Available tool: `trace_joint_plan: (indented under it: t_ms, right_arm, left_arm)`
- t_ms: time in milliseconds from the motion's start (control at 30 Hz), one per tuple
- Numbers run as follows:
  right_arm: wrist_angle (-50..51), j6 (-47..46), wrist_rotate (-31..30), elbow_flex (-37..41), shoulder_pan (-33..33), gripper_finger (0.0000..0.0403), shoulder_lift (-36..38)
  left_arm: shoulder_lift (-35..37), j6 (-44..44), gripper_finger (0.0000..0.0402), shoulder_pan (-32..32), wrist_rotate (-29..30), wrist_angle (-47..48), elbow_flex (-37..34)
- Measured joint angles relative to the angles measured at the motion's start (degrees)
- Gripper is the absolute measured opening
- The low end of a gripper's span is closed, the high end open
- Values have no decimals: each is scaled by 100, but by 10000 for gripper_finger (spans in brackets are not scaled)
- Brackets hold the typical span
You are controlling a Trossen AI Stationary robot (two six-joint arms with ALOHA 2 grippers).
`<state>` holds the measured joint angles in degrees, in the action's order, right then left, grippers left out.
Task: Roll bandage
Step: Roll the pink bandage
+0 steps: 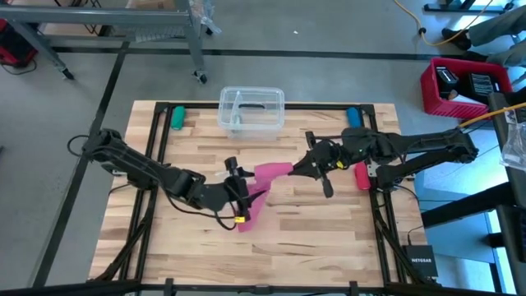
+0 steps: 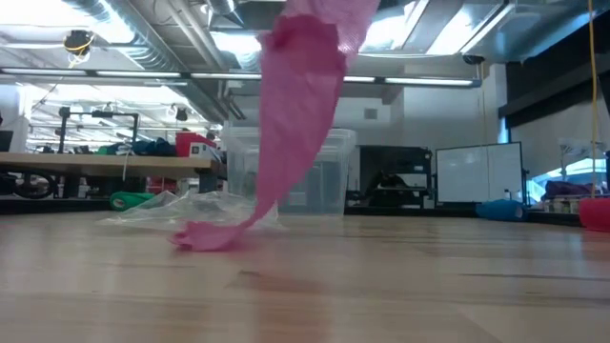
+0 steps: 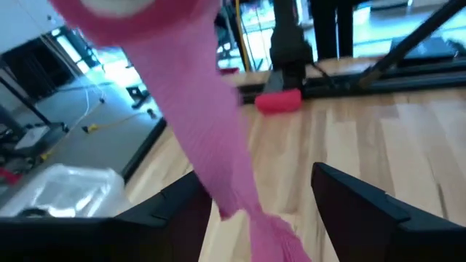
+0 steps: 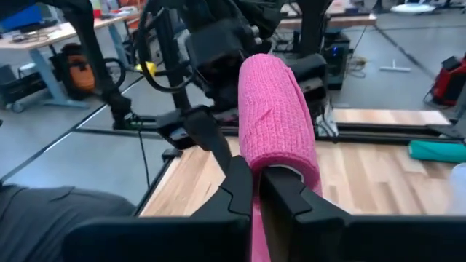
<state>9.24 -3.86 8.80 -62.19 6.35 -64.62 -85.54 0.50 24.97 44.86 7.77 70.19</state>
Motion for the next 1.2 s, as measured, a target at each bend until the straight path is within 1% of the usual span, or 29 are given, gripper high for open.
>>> trace_joint_plan:
  t_ms: [100,233,433,633,733,800,867,933,1033,1067,1100,1200]
  right_arm:
    - [-135,-47,-144,0,0,12,-2]
    - [-309,-182,-127,0,0,14,0]
    - [-313,-223,-157,0,0,15,-2]
    - [-315,-225,-157,0,0,16,-2]
    - [-313,-227,-157,0,0,16,-2]
    - [-316,-229,-157,0,0,16,-2]
    - [-316,-229,-157,0,0,16,-2]
    - [-318,-232,-154,0,0,16,0]
    - [-317,-260,-91,0,0,16,3]
    - [-312,-294,-73,0,0,16,18]
    - [-299,-326,-70,-18,0,17,28]
    - [-308,-329,-70,-174,0,17,35]
  left_arm:
    - [99,-57,223,33,7,22,4]
    - [102,-7,223,7,4,30,3]
    - [64,402,223,-141,-2,115,-48]
    - [81,204,223,-255,25,-368,-48]
    - [76,189,216,-383,26,-383,-48]
    - [68,228,198,-464,30,-326,-48]
    - [68,257,166,-518,36,-239,-48]
    - [68,263,122,-537,40,-150,-48]
    - [68,293,39,-550,38,45,-48]
    - [68,289,20,-546,43,131,-48]
    - [68,307,12,-546,72,205,-68]
    - [67,555,11,-558,142,289,-285]
